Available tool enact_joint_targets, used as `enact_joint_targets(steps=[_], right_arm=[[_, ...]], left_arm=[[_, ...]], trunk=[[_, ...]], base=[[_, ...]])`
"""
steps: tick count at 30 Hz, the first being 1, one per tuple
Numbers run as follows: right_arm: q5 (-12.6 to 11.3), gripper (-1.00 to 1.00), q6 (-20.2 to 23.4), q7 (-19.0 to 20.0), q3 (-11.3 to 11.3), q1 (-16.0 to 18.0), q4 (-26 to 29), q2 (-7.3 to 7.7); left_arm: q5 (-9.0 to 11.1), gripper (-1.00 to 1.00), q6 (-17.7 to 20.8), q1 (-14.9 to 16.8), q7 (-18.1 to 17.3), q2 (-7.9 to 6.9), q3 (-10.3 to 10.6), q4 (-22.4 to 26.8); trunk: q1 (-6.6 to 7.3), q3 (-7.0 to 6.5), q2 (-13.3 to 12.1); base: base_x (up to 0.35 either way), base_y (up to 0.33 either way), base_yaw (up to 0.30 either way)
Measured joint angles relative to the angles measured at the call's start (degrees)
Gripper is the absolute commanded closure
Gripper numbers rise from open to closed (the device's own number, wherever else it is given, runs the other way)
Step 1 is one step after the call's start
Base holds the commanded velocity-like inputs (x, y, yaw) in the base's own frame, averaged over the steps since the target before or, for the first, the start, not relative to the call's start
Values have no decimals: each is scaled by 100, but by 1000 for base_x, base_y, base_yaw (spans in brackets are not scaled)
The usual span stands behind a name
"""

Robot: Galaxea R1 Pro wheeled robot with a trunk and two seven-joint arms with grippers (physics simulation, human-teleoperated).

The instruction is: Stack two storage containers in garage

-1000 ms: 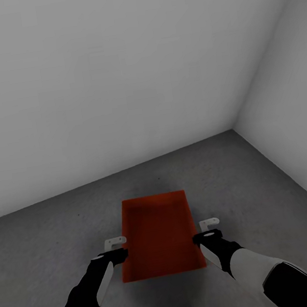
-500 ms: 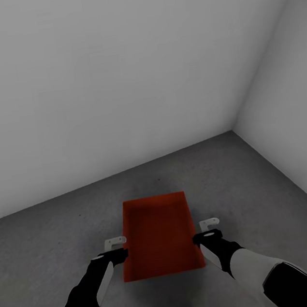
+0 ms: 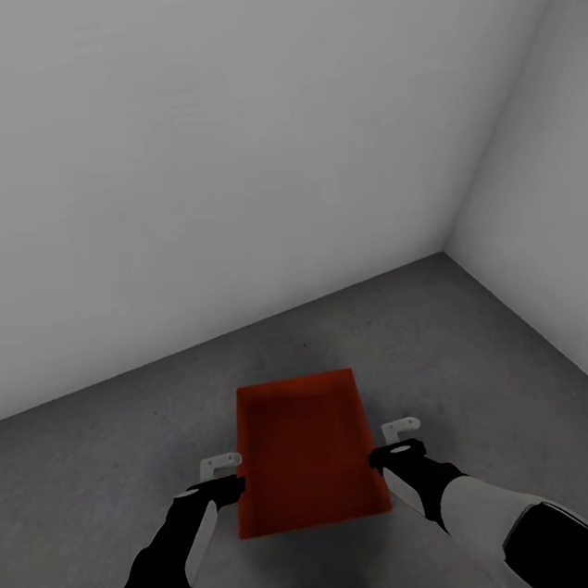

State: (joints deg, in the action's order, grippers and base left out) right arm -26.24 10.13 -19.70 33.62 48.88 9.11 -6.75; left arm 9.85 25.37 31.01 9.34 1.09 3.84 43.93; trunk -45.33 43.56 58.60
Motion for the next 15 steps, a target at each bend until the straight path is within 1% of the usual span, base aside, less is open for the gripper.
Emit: enact_joint_targets(steps=[15], right_arm=[[0,-100,0,0,0,-2,0,2]], left_arm=[[0,-100,-3,0,0,1,0,8]], trunk=[[330,-270,-602]], base=[[0,0,0]])
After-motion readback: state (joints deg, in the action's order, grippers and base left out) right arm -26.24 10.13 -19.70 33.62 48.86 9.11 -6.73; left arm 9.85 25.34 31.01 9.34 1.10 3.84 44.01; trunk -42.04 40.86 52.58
